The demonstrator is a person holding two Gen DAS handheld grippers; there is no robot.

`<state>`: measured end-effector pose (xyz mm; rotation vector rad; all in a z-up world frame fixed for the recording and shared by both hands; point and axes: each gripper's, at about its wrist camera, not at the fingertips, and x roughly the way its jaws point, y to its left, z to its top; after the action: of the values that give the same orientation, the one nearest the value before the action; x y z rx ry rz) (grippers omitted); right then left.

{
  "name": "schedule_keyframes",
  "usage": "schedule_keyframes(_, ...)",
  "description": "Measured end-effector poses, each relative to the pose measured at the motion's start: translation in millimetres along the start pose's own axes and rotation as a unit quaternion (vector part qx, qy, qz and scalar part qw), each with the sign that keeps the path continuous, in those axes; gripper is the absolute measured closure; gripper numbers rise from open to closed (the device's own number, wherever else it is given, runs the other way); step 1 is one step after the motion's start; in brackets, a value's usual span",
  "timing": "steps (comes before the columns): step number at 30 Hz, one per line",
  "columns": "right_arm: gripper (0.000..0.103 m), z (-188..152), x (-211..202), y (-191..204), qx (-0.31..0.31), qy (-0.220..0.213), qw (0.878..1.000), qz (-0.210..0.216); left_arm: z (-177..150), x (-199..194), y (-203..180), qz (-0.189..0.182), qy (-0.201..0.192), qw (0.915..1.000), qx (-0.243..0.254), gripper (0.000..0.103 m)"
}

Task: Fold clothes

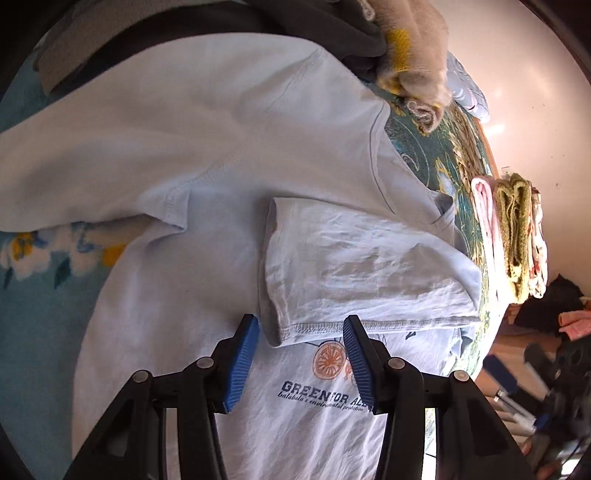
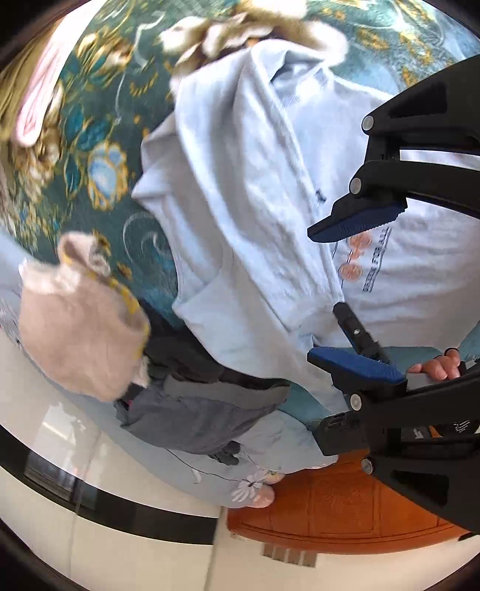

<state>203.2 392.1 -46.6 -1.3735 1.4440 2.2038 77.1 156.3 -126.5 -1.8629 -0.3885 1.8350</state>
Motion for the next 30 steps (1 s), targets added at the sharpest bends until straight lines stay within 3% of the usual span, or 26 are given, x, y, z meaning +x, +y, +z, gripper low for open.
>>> schedule_keyframes(3, 0.043, -17.6, -21.6, -37.6, 0.042, -0.020, 0.998, -0.031, 3.1, 1.1, 0.3, -0.003, -0.012, 0.9998, -0.017, 0.060)
schedule_keyframes(5, 0.043, -28.5, -31.1, -55.3, 0.061, -0.028, 0.997, -0.041, 6.1, 2.0, -1.7, 0.021, -0.013, 0.9997, -0.008, 0.097)
schedule_keyframes(6, 0.043, -32.1, -33.5, -62.4, 0.070, -0.030, 0.996, -0.043, 7.6, 2.4, -2.7, 0.033, -0.014, 0.9993, -0.003, 0.100)
schedule_keyframes(11, 0.043, -40.5, -40.3, -88.6, 0.091, -0.039, 0.993, -0.065, 15.2, -27.2, -23.7, 0.032, -0.043, 0.9967, 0.062, 0.100)
schedule_keyframes(15, 0.043, -27.9, -37.6, -87.5, 0.050, -0.054, 0.991, -0.116, 27.6, -50.3, -43.2, 0.037, -0.063, 0.9901, 0.120, 0.100)
schedule_keyframes(19, 0.043, -9.0, -23.1, -89.0, 0.004, -0.059, 0.981, -0.183, 41.9, -59.3, -49.6, 0.051, -0.074, 0.9858, 0.142, 0.100)
schedule_keyframes(21, 0.043, -0.3, -16.9, -93.0, 0.001, -0.062, 0.979, -0.195, 50.5, -61.0, -54.8, 0.055, -0.073, 0.9841, 0.153, 0.100)
schedule_keyframes(24, 0.043, 11.8, -10.8, -93.5, -0.011, -0.062, 0.974, -0.218, 60.4, -75.2, -74.0, 0.068, -0.098, 0.9723, 0.201, 0.100)
schedule_keyframes(28, 0.043, 13.2, -14.4, -84.0, -0.050, -0.081, 0.959, -0.269, 68.1, -90.0, -88.5, 0.076, -0.138, 0.9559, 0.248, 0.100)
schedule_keyframes(30, 0.043, 3.4, -17.8, -83.0, -0.057, -0.092, 0.956, -0.274, 65.9, -77.5, -75.5, 0.115, -0.125, 0.9524, 0.253, 0.100)
